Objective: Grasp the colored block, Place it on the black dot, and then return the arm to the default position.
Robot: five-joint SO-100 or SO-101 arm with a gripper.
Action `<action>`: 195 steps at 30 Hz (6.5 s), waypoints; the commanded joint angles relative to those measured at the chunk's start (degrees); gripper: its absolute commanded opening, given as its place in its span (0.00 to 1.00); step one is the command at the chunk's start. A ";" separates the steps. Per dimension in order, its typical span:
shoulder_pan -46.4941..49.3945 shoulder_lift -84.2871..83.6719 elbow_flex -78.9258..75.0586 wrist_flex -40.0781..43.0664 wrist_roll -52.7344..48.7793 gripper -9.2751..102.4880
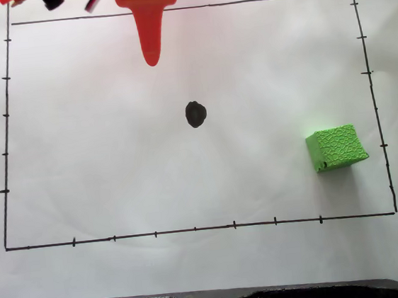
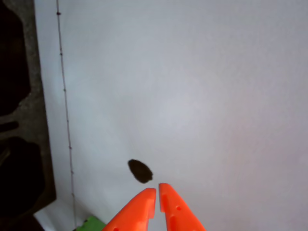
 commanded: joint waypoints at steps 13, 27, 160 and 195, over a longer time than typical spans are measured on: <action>-1.85 -4.13 -4.13 1.32 -2.37 0.08; -13.71 -48.52 -41.31 2.29 7.91 0.08; -22.06 -90.09 -75.67 18.46 12.66 0.16; -10.28 -90.18 -57.66 5.10 5.19 0.17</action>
